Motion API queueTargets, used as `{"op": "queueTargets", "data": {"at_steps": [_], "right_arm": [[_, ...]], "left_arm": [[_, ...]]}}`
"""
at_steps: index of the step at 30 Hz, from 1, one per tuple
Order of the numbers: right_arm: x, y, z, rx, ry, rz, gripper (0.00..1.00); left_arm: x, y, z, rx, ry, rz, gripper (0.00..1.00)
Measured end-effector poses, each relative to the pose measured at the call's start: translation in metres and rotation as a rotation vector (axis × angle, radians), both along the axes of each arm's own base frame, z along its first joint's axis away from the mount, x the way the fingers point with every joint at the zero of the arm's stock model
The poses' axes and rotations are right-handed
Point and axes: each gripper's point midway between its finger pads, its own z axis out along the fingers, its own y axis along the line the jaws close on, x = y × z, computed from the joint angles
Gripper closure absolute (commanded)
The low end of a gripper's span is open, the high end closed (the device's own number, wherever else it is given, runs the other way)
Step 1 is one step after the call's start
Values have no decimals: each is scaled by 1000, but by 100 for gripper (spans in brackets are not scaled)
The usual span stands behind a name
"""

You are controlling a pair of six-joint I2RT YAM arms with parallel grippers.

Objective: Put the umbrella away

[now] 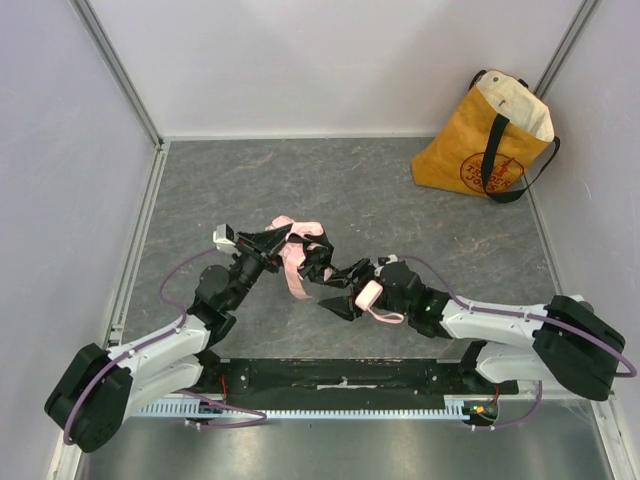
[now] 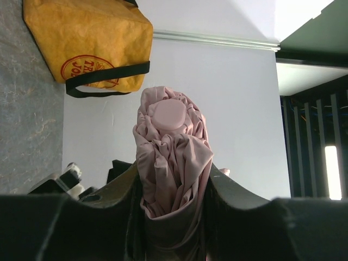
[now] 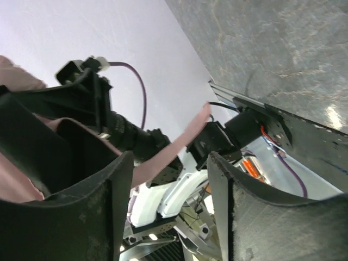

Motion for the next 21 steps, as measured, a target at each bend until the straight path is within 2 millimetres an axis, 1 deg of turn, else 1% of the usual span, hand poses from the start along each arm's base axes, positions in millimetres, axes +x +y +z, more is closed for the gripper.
{"op": "queueTargets", "data": {"at_steps": [1,5,7,9,13,21], "right_arm": [[-2,1,-3,0,5,6,43],[-13,3,-22,-20,31,30,44],[-15,4,-31,-34,45,33,46],[-15,5,-35,-36,49,33,50],[-13,10,-34,-14,36,34,51],[-10,16,-26,23,14,31,51]], "left_arm": [[0,0,1,-1,-2,0,98],[1,-1,3,-4,-8,-1,98],[1,-1,5,-7,-12,-2,98],[1,-1,7,-9,-16,-2,98],[1,-1,11,-14,-26,-3,98],[1,-2,10,-13,-26,-4,98]]}}
